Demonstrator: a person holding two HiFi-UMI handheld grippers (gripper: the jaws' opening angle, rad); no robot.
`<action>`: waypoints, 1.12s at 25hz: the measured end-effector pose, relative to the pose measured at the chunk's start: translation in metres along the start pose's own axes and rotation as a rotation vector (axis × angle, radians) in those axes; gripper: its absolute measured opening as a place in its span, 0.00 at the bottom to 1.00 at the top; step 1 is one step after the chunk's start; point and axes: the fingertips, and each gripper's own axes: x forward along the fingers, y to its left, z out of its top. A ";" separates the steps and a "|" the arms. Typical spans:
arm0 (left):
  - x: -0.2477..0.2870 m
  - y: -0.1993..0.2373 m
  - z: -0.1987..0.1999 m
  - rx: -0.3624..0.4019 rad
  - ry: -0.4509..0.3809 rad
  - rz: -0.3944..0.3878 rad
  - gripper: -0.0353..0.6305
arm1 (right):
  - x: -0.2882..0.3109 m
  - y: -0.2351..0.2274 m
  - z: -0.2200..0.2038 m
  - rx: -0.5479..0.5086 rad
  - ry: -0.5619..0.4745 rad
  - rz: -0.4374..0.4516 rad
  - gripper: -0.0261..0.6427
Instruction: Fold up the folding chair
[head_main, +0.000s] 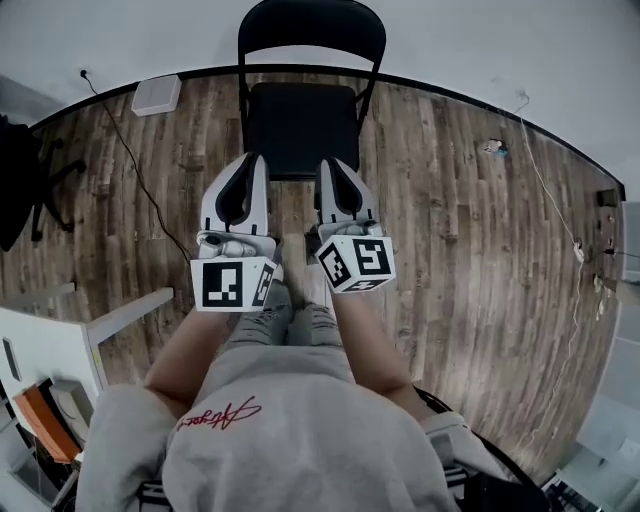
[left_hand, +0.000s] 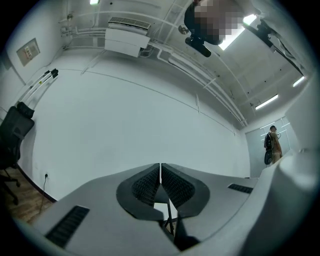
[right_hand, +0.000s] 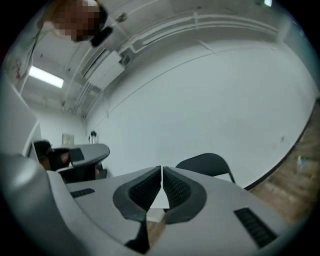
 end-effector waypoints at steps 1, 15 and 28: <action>0.006 0.003 -0.007 -0.007 0.005 0.006 0.09 | 0.004 -0.008 -0.008 0.081 -0.030 0.012 0.07; 0.053 0.055 -0.137 -0.001 0.044 0.087 0.09 | 0.021 -0.153 -0.318 1.166 -0.147 -0.167 0.27; 0.033 0.086 -0.253 0.001 0.134 0.114 0.09 | 0.064 -0.166 -0.457 1.112 0.004 -0.083 0.39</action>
